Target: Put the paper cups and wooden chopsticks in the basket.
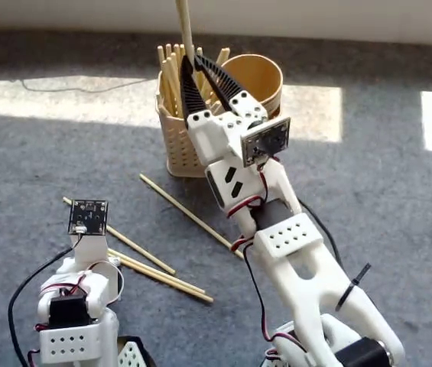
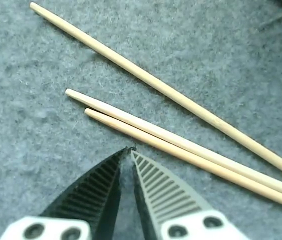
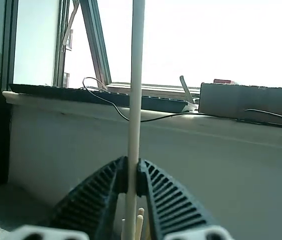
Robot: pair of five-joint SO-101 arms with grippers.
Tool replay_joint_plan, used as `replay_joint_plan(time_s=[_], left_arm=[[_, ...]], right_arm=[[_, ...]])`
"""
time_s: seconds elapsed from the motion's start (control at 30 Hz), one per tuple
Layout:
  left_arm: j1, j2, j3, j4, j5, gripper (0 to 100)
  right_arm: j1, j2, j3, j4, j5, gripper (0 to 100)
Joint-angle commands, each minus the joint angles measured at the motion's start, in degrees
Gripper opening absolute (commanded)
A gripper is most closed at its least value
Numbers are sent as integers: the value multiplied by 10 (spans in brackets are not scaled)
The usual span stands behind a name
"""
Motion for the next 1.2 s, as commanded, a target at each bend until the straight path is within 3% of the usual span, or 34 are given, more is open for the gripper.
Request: replay_joint_plan(time_s=[0.0,0.37,1.17], left_arm=[[5,1,13,4,-2,5],[5,1,13,4,-2,5],[5,1,13,4,-2,5]], right_arm=[[7,23,-23,-51,7,5],[7,89,-100,-81,7,5],[7,128,-40,-82,7,6]])
